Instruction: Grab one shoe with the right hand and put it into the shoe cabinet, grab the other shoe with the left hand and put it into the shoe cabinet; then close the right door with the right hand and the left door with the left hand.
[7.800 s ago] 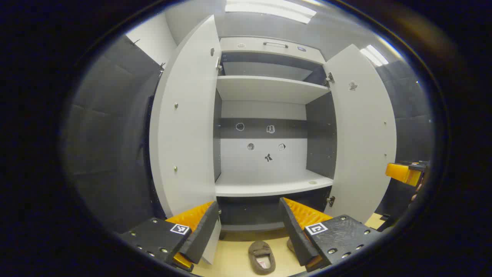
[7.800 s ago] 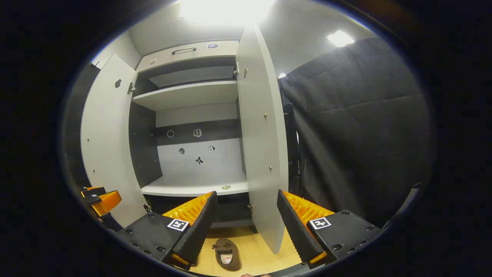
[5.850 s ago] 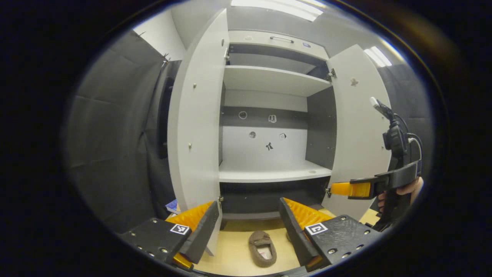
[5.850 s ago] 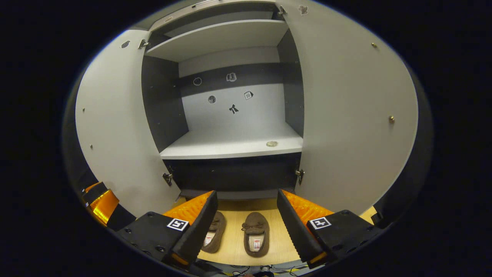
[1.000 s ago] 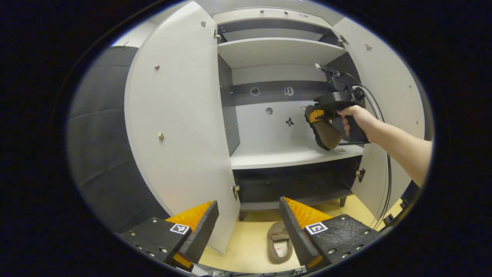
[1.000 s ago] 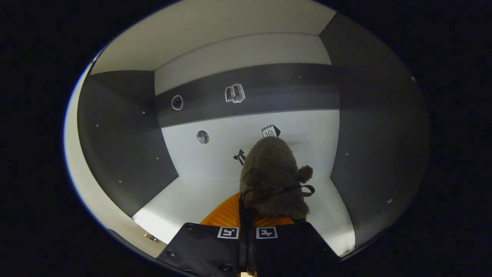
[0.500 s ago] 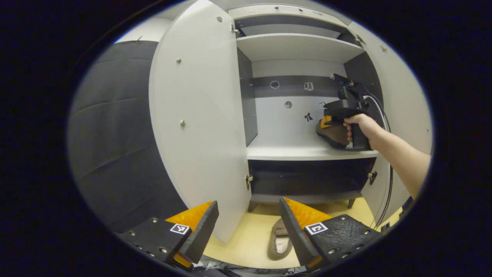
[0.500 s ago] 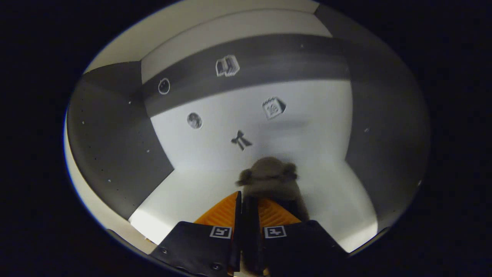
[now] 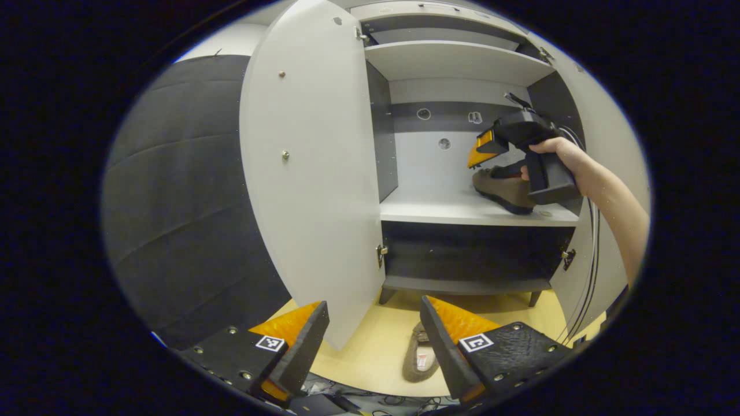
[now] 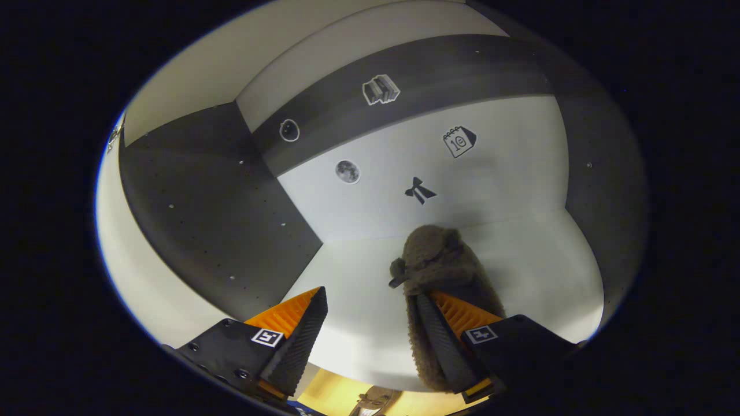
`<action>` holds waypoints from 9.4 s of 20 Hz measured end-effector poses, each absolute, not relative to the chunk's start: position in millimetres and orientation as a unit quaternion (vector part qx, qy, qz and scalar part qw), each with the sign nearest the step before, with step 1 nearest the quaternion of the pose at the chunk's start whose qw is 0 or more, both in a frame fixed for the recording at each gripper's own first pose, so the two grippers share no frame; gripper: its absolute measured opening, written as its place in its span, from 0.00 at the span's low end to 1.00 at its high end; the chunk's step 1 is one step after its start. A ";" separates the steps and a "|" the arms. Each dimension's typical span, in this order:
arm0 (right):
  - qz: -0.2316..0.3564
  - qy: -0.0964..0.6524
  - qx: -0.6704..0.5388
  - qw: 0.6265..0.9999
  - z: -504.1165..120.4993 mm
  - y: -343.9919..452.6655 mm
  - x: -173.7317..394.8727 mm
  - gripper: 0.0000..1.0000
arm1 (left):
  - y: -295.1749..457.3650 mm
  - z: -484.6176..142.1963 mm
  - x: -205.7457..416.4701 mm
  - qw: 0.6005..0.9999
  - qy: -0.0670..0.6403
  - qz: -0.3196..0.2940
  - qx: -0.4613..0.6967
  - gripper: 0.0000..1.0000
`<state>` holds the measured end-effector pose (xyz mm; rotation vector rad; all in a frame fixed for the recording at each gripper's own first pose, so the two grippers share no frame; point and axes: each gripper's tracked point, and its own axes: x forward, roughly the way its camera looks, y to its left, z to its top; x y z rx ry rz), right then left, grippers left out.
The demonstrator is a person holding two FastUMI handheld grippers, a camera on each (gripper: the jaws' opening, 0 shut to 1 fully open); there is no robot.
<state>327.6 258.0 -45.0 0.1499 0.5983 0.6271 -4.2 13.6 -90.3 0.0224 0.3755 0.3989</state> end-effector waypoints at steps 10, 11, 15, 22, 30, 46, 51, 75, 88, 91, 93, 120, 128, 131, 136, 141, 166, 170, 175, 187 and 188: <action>0.246 0.271 0.024 0.930 -23.7 222.5 299.9 0.98 | 11.4 -100.8 19.5 0.979 0.170 0.108 0.041 0.93; 0.243 0.268 0.018 0.932 -20.7 220.5 294.4 0.98 | 13.1 -103.6 21.2 0.980 0.168 0.097 0.047 0.93; 0.223 0.236 -0.027 0.945 -8.9 209.0 265.0 0.98 | 13.4 -125.2 26.8 0.980 0.185 0.050 0.047 0.96; 0.218 0.195 -0.012 0.956 -18.0 190.2 202.6 0.98 | -3.1 -178.7 39.4 0.969 0.240 -0.033 0.051 0.96; 0.179 0.179 -0.041 0.967 -60.2 142.7 131.7 0.98 | -17.0 -271.9 61.8 0.941 0.307 -0.101 0.100 0.96; 0.076 0.205 -0.090 0.972 -120.7 57.5 -0.5 0.98 | -27.4 -395.3 88.9 0.889 0.421 -0.164 0.072 0.89; -0.026 0.147 -0.103 0.983 -78.7 -11.6 -9.5 0.96 | -30.5 -410.1 98.4 0.880 0.446 -0.163 0.030 0.39; -0.153 0.021 -0.033 0.987 18.5 -220.7 66.6 0.97 | -11.5 -392.5 109.6 0.869 0.492 -0.054 0.011 0.02; -0.019 0.001 0.000 1.000 38.9 -234.3 178.8 0.93 | -0.2 -316.8 237.3 0.937 0.339 0.033 -0.076 0.02; -0.003 0.005 -0.011 1.000 37.1 -240.6 190.6 0.98 | 22.0 -298.7 268.3 0.947 0.303 0.062 -0.085 0.01; 0.005 0.010 -0.011 1.000 33.2 -242.7 193.8 0.98 | 36.9 -287.6 292.9 0.953 0.283 0.089 -0.067 0.01; -0.142 0.012 0.000 0.990 40.2 -289.4 69.3 0.97 | 71.2 -248.2 595.3 0.974 0.219 0.065 0.005 0.01; -0.159 0.040 0.044 0.986 16.6 -274.7 45.5 0.98 | 59.3 -272.6 596.6 0.962 0.270 0.010 0.032 0.11; -0.163 0.048 0.048 0.984 10.3 -280.5 44.6 0.97 | 64.5 -268.0 589.1 0.962 0.268 0.004 0.056 0.31; -0.162 0.036 0.064 0.984 19.0 -281.8 51.6 0.97 | 68.4 -235.6 551.3 0.971 0.235 0.006 0.053 0.94; -0.134 0.039 0.057 0.989 28.7 -271.3 68.1 0.97 | 55.3 -175.6 490.9 0.986 0.157 -0.007 0.051 0.94; 0.143 0.019 0.001 0.989 102.2 -140.2 150.4 0.97 | 61.6 -158.5 222.8 0.995 0.024 0.095 -0.023 1.00; 0.107 0.017 -0.006 0.994 103.5 -143.9 145.0 0.96 | 72.9 -164.2 214.5 0.996 0.032 0.085 -0.012 1.00; 0.090 -0.015 -0.054 0.994 114.2 -119.8 132.7 0.78 | 83.5 -166.6 204.4 0.997 0.028 0.053 -0.046 1.00; 0.081 -0.026 -0.034 0.996 101.5 -39.7 115.2 0.79 | 117.3 -191.3 169.2 0.998 0.029 0.027 -0.051 0.94; 0.076 -0.028 -0.035 0.996 101.1 -34.9 114.0 0.83 | 118.9 -195.4 164.4 0.998 0.027 0.027 -0.056 0.94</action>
